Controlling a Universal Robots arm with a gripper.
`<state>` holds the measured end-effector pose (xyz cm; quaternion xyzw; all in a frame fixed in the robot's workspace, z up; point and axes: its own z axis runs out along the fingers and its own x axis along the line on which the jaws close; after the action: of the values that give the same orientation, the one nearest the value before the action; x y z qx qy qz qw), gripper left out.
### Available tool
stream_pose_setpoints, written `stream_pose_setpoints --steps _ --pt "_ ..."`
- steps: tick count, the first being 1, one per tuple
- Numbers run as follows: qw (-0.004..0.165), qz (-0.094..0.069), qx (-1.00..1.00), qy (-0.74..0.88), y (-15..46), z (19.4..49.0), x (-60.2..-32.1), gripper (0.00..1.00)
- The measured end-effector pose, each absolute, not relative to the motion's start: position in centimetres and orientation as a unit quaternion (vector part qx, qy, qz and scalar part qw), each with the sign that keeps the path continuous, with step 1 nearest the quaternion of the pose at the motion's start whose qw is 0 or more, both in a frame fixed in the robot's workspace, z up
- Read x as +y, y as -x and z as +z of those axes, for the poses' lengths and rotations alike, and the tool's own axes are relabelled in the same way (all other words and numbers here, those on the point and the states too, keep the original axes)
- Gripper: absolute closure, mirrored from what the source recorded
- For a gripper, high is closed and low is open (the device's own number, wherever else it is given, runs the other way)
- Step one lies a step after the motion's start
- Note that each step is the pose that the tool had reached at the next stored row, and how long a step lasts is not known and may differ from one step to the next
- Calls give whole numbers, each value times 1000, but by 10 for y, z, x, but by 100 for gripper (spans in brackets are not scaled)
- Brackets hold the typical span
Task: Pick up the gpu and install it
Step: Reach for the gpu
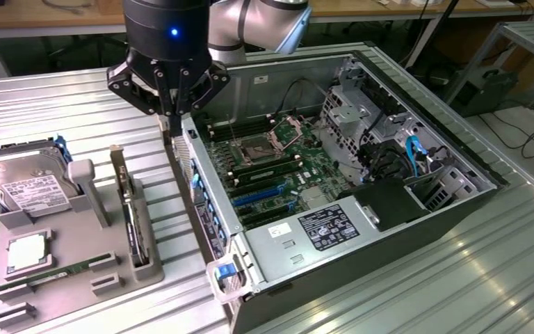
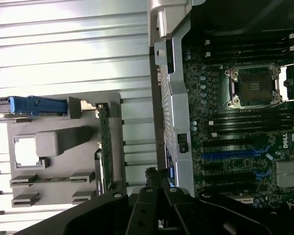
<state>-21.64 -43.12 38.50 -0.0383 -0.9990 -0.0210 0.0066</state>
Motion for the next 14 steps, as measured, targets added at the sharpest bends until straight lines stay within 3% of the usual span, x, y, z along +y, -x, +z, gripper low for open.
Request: stream_pose_setpoints --steps 14 --pt "9 -21 -999 38 223 384 -436 89"
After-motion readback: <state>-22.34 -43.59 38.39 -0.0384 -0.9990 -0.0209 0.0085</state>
